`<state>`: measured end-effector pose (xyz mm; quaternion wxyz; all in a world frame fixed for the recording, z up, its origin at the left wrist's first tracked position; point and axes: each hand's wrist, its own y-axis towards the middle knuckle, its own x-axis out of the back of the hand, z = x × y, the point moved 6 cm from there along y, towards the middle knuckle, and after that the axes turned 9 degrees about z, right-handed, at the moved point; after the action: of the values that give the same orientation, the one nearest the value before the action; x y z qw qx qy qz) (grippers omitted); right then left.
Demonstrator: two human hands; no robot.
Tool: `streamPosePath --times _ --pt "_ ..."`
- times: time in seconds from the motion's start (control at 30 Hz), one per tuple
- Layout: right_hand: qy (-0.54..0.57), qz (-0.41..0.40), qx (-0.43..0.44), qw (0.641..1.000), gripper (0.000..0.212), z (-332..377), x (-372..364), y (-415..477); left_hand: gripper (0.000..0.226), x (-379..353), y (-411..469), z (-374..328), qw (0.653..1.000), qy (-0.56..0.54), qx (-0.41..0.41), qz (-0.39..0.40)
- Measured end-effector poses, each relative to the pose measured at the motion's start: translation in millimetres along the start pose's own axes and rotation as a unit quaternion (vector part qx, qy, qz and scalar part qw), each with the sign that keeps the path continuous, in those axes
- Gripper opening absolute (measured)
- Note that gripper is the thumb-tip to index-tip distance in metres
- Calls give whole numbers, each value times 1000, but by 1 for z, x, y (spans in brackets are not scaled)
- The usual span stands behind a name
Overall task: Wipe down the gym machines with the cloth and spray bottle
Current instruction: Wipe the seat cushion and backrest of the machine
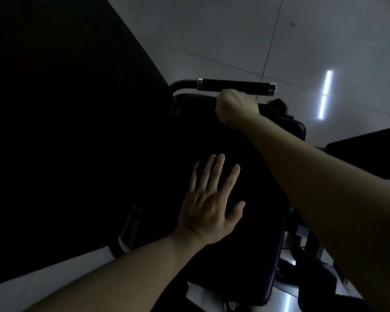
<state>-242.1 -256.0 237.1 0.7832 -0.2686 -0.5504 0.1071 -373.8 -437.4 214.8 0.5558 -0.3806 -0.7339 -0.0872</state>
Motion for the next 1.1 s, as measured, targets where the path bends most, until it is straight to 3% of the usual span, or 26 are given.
streamPosePath --times 0.2,0.37,0.43,0.53,0.63,0.8,1.0,1.1 --pt "93 117 72 986 35 35 1 28 76 2 2 2 1000 3 -3 -2" --pt "101 148 85 980 27 -46 12 0 67 16 1 4 998 -37 -21 -38" --pt "112 159 73 978 25 -86 13 -12 60 35 19 20 996 -44 30 -76" --pt "111 119 51 985 22 -116 11 -18 66 50 46 50 985 -48 143 -89" --pt "79 72 49 993 25 -91 15 -22 69 43 54 58 982 -47 163 -88" --pt "83 68 98 989 33 -3 10 20 66 43 53 60 981 -52 158 -102" --pt "100 229 168 954 37 73 -15 76 66 38 53 63 981 -34 166 -98" --pt "83 258 190 944 40 72 -13 74 66 38 53 62 981 -31 160 -105"
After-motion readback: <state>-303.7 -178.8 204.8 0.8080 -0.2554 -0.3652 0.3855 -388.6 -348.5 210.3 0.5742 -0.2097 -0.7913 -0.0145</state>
